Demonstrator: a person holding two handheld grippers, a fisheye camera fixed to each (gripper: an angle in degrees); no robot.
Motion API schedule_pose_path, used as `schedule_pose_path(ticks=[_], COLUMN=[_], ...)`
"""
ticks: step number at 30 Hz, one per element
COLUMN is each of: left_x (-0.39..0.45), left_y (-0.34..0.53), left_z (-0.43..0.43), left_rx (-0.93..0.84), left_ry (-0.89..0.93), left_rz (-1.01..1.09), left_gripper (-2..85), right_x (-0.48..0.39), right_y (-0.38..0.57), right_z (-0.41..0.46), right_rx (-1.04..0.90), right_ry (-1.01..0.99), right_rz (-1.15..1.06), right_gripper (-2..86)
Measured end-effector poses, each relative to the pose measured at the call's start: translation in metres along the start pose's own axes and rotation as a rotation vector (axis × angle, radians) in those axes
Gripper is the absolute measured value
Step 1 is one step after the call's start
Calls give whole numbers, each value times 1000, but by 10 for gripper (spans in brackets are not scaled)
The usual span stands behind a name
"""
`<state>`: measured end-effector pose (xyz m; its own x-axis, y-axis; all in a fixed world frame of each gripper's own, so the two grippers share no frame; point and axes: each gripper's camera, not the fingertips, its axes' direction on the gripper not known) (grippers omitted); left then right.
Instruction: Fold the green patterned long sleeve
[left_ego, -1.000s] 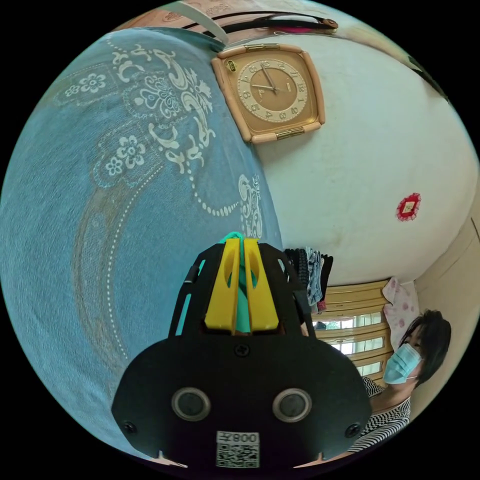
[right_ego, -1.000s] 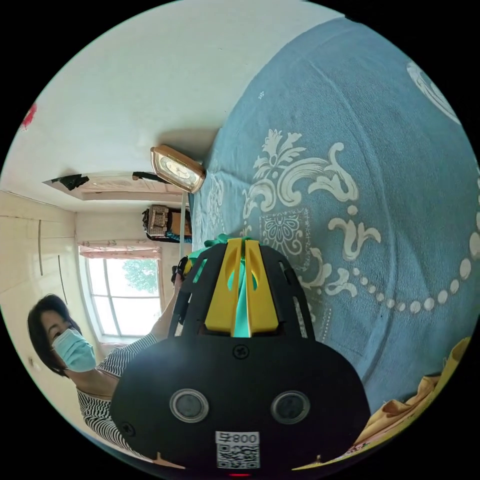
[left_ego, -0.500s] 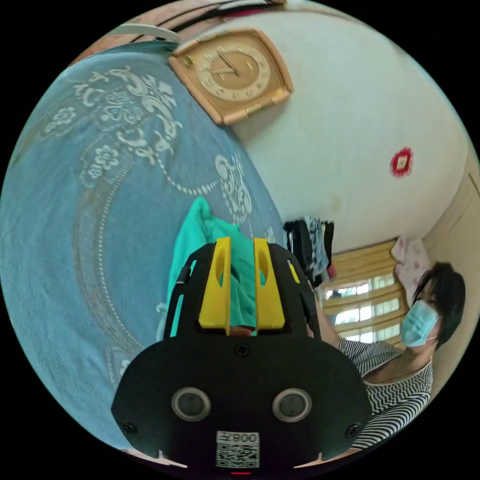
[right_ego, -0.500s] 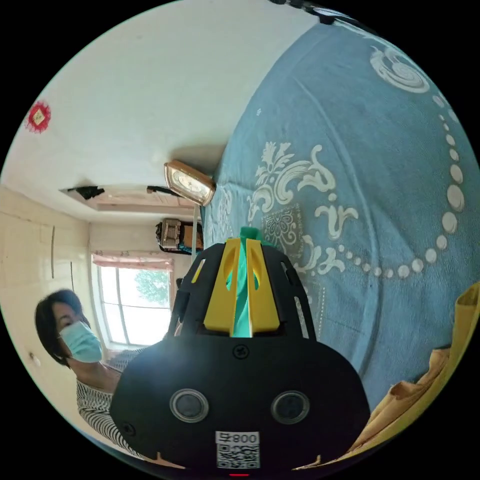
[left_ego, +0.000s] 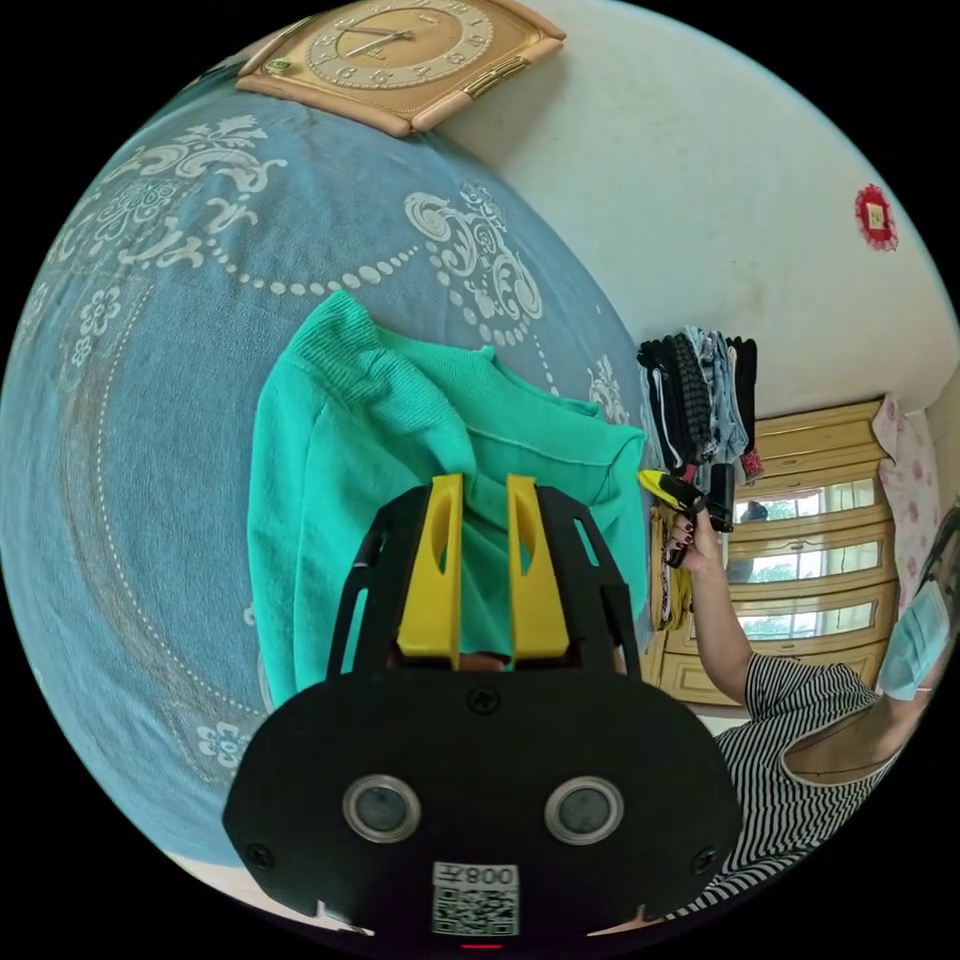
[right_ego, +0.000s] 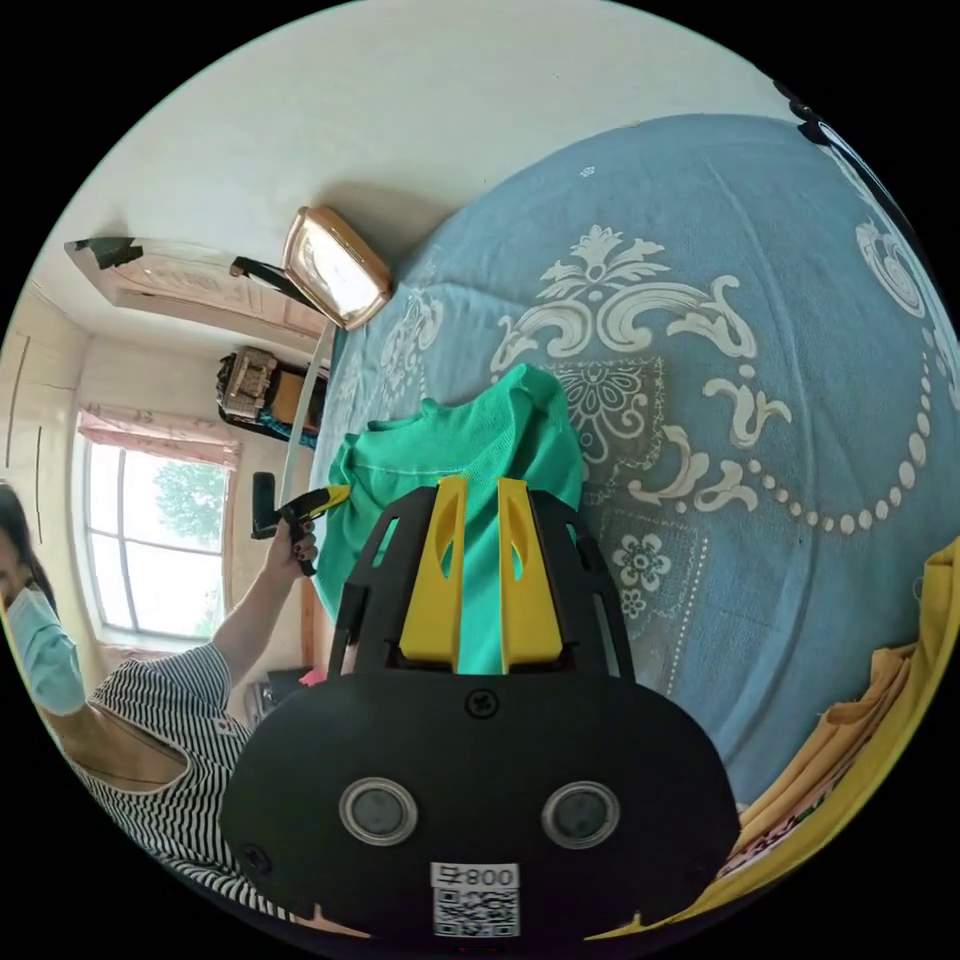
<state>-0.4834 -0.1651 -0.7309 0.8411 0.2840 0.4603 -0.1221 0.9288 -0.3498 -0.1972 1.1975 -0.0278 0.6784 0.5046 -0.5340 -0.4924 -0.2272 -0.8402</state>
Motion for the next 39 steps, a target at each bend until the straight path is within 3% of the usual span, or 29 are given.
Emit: schedule_pose_path(ticks=[12,27,35,39], left_x=[-38,-94,-131,-138], left_y=[12,-10,-12,-9], left_z=[-1,-73,-65,-68], left_rx=[20,234,212,210], left_ry=[12,172,192,190], left_rz=[-19,-63,-113,-112], left_gripper=[9,2,2,2], right_x=[-15,-46,-81,-87], right_y=[-17,-43,-30,-35], right_z=[10,-28,-4,0], right_rx=[7,134,-6,12], right_ry=[28,-61,246,266], right_rz=[7,-43,-207,-184], right_gripper=[4,7,55,58])
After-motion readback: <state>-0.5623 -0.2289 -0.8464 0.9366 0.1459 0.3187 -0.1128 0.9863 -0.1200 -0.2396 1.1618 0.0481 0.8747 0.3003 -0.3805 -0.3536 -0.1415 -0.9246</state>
